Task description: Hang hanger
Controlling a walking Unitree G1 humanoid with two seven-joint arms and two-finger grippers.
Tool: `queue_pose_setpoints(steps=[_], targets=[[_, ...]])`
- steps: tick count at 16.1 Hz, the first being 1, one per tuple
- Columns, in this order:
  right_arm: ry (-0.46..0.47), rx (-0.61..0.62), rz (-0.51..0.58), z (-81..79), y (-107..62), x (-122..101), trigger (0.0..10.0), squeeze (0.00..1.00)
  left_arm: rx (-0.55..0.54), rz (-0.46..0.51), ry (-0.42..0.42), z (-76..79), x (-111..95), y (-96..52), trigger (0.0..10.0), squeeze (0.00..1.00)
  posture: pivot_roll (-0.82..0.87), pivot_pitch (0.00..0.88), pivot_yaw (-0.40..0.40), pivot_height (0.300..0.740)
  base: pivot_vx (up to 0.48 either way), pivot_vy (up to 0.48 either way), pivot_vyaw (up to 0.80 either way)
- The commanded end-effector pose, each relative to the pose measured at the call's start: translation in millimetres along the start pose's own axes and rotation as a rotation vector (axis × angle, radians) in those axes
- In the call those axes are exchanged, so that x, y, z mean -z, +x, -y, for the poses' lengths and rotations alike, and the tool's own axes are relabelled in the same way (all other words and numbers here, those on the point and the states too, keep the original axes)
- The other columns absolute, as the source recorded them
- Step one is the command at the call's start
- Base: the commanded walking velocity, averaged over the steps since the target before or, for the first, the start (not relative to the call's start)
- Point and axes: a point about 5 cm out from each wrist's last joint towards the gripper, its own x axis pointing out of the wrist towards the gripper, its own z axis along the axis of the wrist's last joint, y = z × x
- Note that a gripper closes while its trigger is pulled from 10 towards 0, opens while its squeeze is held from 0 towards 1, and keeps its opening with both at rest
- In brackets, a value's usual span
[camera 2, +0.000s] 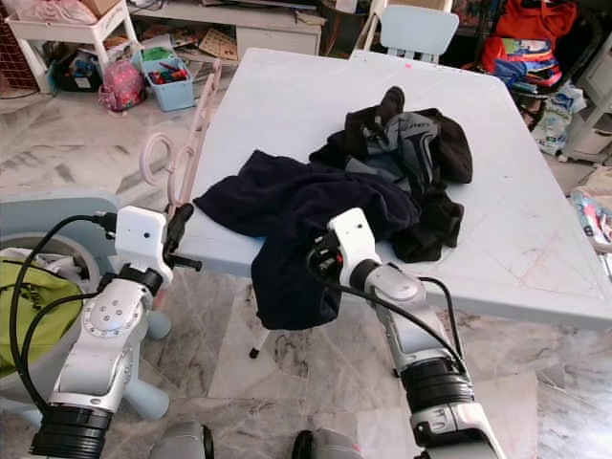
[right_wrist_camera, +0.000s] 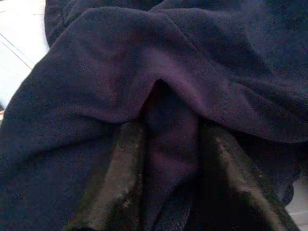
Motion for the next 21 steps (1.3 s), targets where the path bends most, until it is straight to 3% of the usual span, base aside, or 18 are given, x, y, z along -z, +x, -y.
queue_pose_setpoints(steps=[1, 9, 12, 16, 21], targets=[[0.008, 0.029, -0.001, 6.4, -1.0, -1.3, 0.0, 0.00, 0.016, -0.013, 0.001, 4.3, 1.1, -0.5, 10.0, 0.00, 0.02, 0.047, -0.079, 0.740, 0.000, 0.000, 0.00], [0.016, 0.036, -0.005, 7.2, 1.4, 0.1, 0.0, 0.00, 0.013, -0.010, 0.003, 4.7, 0.5, -0.4, 10.0, 0.00, 0.03, 0.045, -0.084, 0.740, 0.000, 0.000, 0.00], [0.065, 0.061, 0.015, 8.0, 4.9, -1.5, 0.0, 0.00, 0.013, -0.009, 0.002, 5.4, 0.8, -0.2, 10.0, 0.00, 0.03, 0.043, -0.086, 0.740, 0.000, 0.000, 0.00], [0.159, 0.146, 0.111, 19.7, 15.5, -21.0, 0.0, 0.00, 0.011, -0.008, 0.001, 5.4, 0.2, 0.3, 10.0, 0.00, 0.03, 0.042, -0.087, 0.740, 0.000, 0.000, 0.00], [0.309, 0.260, 0.259, 33.5, 43.3, -68.1, 0.0, 0.00, 0.007, -0.007, -0.003, 5.8, -0.1, -1.3, 10.0, 0.00, 0.04, 0.046, -0.094, 0.740, 0.000, 0.000, 0.00]])
